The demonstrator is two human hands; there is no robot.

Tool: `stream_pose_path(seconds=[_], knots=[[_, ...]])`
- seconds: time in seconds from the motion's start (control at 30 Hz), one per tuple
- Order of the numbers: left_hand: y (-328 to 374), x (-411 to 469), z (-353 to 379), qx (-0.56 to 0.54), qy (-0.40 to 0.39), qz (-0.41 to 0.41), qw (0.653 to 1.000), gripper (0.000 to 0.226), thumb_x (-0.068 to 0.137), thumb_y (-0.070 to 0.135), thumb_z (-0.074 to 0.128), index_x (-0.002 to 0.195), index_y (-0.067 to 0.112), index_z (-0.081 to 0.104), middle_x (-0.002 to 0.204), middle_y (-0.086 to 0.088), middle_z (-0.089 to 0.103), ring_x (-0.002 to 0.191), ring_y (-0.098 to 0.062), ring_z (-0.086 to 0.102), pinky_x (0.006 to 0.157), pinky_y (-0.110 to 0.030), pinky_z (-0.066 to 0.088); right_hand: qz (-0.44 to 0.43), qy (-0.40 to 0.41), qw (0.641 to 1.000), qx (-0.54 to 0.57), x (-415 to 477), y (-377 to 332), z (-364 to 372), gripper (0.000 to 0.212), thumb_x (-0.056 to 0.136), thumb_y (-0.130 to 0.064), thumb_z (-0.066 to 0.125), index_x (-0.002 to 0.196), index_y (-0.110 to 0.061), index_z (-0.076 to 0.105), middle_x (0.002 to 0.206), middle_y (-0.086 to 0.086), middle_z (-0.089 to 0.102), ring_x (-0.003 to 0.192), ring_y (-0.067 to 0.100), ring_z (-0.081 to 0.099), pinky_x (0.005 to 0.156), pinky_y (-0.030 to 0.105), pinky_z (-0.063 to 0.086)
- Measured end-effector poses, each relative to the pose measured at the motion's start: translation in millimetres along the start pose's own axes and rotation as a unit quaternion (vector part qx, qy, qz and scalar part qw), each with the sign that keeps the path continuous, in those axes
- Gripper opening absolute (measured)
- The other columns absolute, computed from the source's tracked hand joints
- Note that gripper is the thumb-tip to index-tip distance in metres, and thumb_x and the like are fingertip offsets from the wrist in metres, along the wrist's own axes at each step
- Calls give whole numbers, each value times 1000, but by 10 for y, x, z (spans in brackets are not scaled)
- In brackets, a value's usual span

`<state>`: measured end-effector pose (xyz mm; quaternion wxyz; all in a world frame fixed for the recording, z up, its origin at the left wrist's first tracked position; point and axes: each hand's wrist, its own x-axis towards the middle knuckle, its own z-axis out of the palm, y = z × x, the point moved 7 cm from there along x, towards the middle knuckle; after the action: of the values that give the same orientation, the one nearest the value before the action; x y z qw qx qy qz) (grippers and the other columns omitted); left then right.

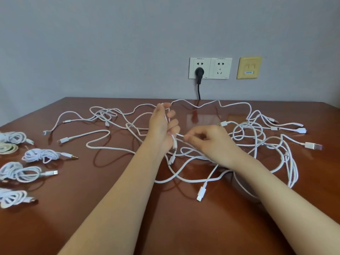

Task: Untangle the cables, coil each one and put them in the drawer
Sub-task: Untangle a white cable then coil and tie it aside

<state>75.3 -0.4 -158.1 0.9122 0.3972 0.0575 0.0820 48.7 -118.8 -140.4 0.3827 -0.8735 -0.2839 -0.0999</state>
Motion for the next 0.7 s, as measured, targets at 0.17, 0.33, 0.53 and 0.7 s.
stream_pose_path(seconds=[0.17, 0.33, 0.53, 0.7], knots=[[171, 68, -108, -52, 19, 30, 998, 39, 103, 34, 21, 77, 15, 43, 38, 7, 34, 26, -4, 15, 26, -14, 12, 60, 46, 996, 36, 35, -56, -161, 29, 81, -30, 69, 58, -13, 66, 35, -11, 46, 39, 0, 44, 44, 9, 32], [310, 100, -198, -97, 22, 47, 994, 40, 104, 33, 19, 76, 15, 42, 36, 7, 34, 24, -4, 17, 25, -13, 13, 63, 55, 969, 232, -7, -52, -295, 35, 86, -13, 61, 52, -10, 55, 33, -8, 40, 32, 4, 36, 40, 12, 26], [290, 61, -224, -10, 34, 38, 999, 38, 104, 31, 21, 76, 16, 42, 39, 6, 35, 25, -3, 16, 25, -13, 12, 39, 109, 941, 319, -56, -5, -426, 33, 92, -10, 51, 59, -9, 52, 34, -11, 35, 34, 2, 26, 37, 9, 24], [37, -93, 29, 214, -1, 26, 977, 33, 103, 23, 24, 78, 16, 44, 59, 1, 33, 27, -2, 16, 31, -9, 12, 28, 124, 952, 278, -31, -54, -340, 23, 90, -13, 56, 67, -13, 60, 37, -11, 29, 35, 3, 23, 39, 7, 23]])
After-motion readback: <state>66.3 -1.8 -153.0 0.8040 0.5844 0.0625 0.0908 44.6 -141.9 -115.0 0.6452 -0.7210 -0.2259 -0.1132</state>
